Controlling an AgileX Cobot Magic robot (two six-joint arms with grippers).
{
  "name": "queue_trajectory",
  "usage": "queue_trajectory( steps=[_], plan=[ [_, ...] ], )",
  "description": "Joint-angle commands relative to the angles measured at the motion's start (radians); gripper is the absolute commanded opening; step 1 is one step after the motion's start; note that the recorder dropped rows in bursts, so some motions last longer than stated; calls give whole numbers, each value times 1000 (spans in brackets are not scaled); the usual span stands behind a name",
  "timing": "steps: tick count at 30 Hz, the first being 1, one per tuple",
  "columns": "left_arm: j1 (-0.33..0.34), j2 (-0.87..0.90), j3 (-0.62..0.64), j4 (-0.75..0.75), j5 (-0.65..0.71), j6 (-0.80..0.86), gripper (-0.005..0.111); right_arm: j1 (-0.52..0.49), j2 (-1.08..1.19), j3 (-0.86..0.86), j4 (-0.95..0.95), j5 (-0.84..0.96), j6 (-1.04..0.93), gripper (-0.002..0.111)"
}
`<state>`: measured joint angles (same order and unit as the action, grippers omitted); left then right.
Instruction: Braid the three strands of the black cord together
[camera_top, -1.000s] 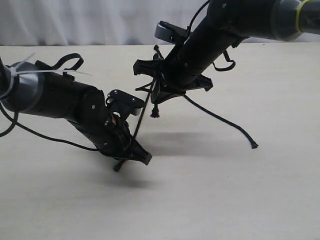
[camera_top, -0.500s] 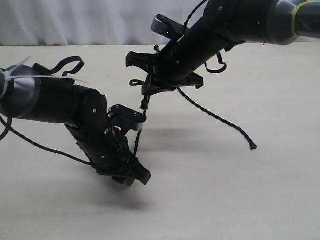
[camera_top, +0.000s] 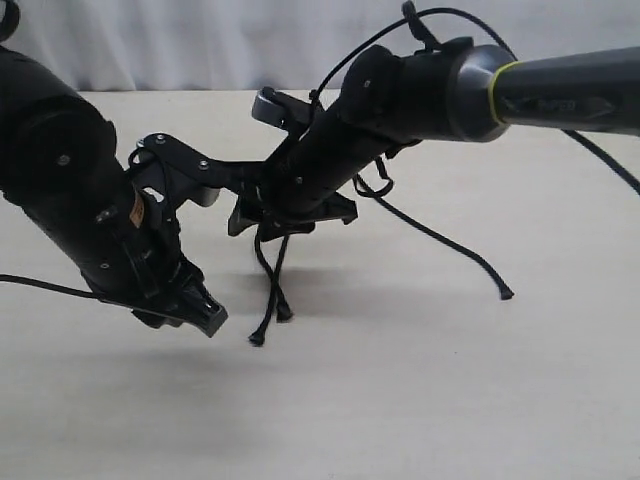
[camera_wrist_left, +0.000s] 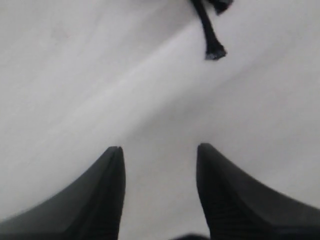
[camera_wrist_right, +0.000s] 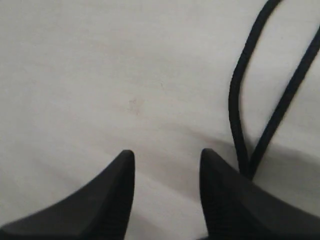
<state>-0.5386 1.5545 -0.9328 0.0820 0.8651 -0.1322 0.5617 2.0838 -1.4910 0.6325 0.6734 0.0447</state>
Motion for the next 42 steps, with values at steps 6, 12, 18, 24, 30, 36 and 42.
queue_trajectory(
  steps=[6,12,18,24,30,36,42],
  plan=[
    [-3,-9,2,62,-52,-63,43,-81,-15,2,-151,56,106,46],
    [-3,-9,2,72,-89,-112,43,16,20,2,-475,15,355,46],
    [-3,-9,2,183,-55,-220,43,21,45,2,-618,64,427,46],
    [-3,-9,2,230,-50,-264,43,23,77,2,-522,117,344,46],
    [-3,-9,2,230,-73,-264,43,33,52,2,-371,142,175,46],
    [-3,-9,2,228,-82,-264,43,69,85,4,-385,138,169,46],
    [-3,-9,2,226,-71,-264,43,80,120,4,-393,145,167,20]
  ],
)
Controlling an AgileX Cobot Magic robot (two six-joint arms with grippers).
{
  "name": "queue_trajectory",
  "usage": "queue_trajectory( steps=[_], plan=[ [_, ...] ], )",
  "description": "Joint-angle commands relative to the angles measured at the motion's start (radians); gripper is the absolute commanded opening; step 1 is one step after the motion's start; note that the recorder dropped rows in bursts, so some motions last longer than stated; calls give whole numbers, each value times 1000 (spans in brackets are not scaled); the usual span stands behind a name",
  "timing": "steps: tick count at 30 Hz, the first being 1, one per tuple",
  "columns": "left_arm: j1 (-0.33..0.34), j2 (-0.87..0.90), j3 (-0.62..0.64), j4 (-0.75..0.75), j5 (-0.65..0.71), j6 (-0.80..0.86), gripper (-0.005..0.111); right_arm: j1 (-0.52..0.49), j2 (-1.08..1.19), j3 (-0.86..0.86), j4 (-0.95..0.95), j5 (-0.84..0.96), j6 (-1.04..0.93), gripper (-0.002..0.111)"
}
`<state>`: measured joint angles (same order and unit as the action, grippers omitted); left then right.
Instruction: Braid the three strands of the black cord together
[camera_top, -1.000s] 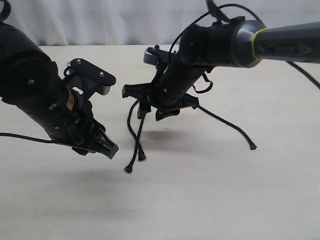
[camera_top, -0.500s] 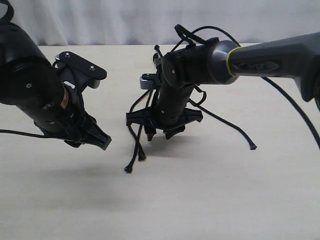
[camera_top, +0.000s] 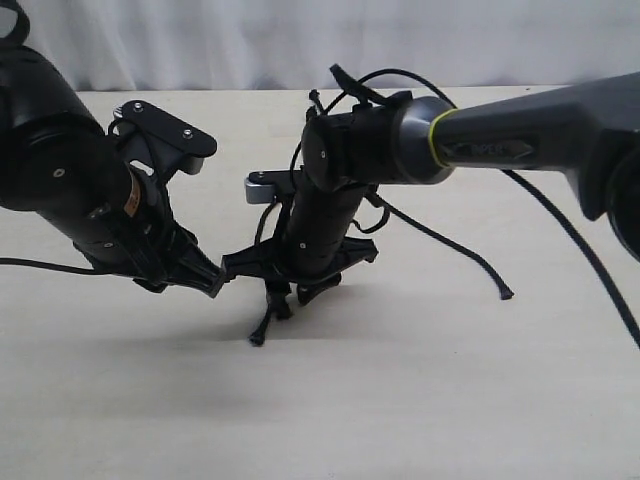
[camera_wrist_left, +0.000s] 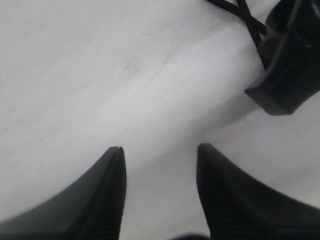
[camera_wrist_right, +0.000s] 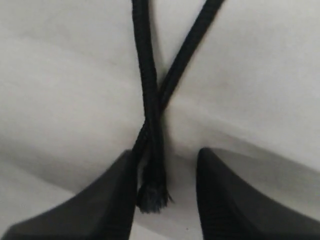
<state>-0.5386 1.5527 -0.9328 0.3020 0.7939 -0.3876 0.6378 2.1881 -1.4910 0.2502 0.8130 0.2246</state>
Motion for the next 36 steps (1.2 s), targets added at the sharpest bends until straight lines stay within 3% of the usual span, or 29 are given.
queue_trajectory(
  steps=[1,2,9,17,24,31,36],
  plan=[
    [-3,-7,2,6,1,-9,43,4,9,2,-10,4,-13,11],
    [-3,-7,2,6,1,-9,43,4,2,2,-10,2,-13,4],
    [-3,-19,0,36,0,-13,43,8,-97,2,51,-32,-13,4],
    [5,-103,0,119,13,-86,43,86,-20,2,186,-199,-60,5],
    [5,-118,0,138,39,-86,43,73,-52,2,149,-152,-60,39],
    [5,-118,0,138,17,-86,43,25,-54,4,1,-82,35,39],
    [5,-118,0,138,7,-86,43,30,5,4,14,-71,59,39]
  ],
)
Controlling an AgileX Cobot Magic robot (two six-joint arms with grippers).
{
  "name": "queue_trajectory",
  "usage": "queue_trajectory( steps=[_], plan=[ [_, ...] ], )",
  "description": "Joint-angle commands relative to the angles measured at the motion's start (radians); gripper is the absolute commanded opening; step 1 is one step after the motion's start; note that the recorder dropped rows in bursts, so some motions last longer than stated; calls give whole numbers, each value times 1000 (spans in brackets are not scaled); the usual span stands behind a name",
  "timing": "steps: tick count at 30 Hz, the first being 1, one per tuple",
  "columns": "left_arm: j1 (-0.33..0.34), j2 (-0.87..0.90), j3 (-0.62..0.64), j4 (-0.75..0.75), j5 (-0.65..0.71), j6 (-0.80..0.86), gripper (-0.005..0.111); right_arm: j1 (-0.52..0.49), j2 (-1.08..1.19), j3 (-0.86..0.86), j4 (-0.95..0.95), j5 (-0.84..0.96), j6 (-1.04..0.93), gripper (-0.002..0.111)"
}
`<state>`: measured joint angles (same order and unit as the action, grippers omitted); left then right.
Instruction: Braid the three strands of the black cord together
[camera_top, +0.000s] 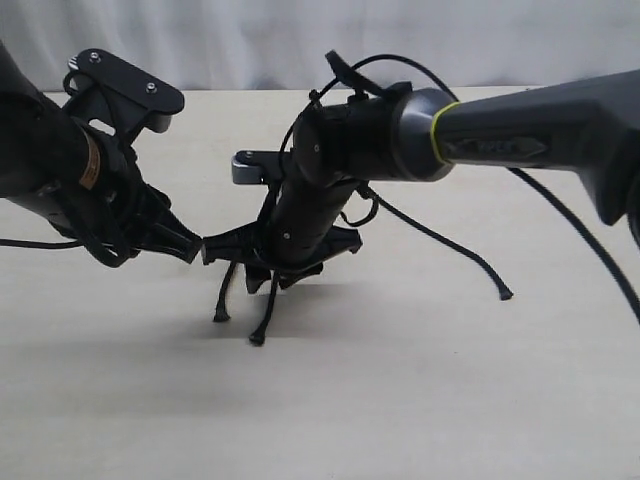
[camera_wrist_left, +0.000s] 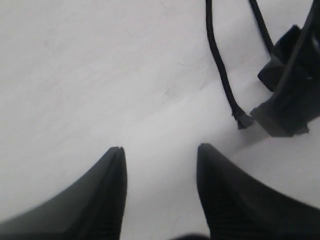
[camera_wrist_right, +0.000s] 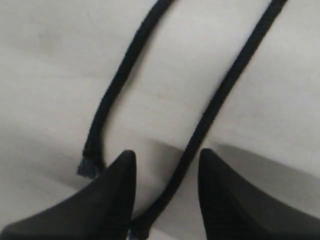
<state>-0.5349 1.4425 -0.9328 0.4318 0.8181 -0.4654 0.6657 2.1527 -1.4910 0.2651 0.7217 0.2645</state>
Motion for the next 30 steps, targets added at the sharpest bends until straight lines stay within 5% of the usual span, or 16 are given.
queue_trajectory(
  steps=[1,6,17,30],
  plan=[
    [2,-8,0,8,-17,-8,43,3,51,4,-1,26,19,38],
    [2,-8,0,8,-29,-8,43,3,67,2,-55,75,8,5],
    [2,-8,0,8,-66,-8,43,-204,-79,2,-337,176,-63,4],
    [2,-8,0,-9,-76,-8,43,-400,-22,2,-596,75,-96,4]
  ],
)
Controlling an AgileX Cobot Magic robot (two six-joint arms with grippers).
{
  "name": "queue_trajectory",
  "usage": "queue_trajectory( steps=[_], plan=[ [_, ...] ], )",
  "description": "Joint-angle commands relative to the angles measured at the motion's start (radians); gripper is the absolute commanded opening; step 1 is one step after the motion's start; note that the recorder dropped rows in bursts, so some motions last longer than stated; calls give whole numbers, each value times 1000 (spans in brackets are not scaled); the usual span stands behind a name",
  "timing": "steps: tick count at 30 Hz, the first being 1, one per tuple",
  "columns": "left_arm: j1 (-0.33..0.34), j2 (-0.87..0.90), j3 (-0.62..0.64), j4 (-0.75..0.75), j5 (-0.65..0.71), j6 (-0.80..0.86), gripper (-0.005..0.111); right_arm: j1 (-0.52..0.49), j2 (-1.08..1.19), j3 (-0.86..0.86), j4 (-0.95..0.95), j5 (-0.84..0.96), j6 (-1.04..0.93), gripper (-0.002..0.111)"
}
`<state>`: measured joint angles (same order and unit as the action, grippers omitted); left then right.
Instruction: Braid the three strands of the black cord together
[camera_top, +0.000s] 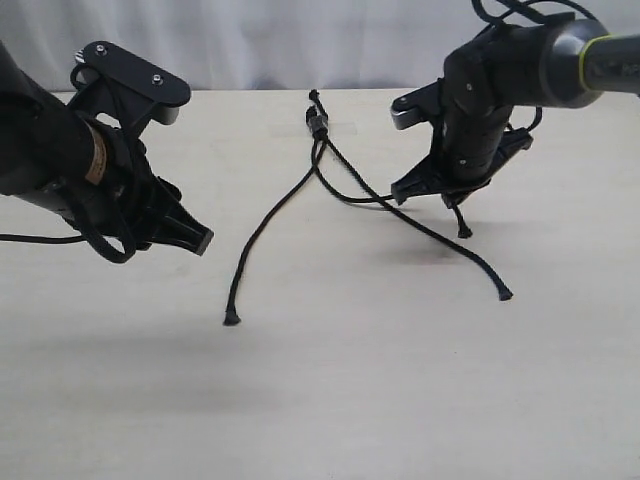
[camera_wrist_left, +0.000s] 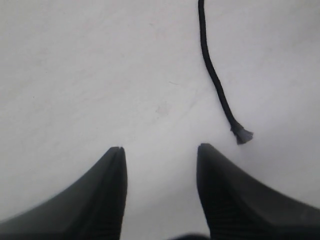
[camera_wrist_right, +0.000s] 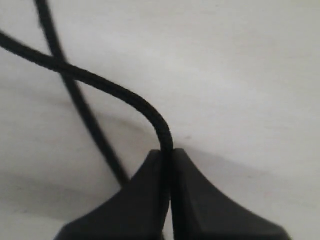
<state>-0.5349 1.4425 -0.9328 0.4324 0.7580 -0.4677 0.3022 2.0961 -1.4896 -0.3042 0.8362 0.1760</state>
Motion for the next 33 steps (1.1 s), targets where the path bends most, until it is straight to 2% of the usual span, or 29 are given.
queue_trajectory(
  steps=[1,6,12,15,24,27,33],
  plan=[
    [2,-8,0,-10,-16,-6,43,-44,48,1,-26,-39,-9,4],
    [2,-8,0,-7,-19,-6,43,-44,100,1,-9,27,-43,4],
    [2,-8,0,-7,-90,-6,43,-36,102,3,372,157,-318,4],
    [2,-8,0,-7,-157,-6,43,26,102,4,476,202,-370,4],
    [2,-8,0,-1,-165,-6,43,231,102,4,581,141,-371,4],
    [2,-8,0,-1,-158,-6,43,221,89,2,549,191,-286,4],
    [2,-8,0,-1,-141,-8,43,158,68,2,489,183,-182,5]
  ],
)
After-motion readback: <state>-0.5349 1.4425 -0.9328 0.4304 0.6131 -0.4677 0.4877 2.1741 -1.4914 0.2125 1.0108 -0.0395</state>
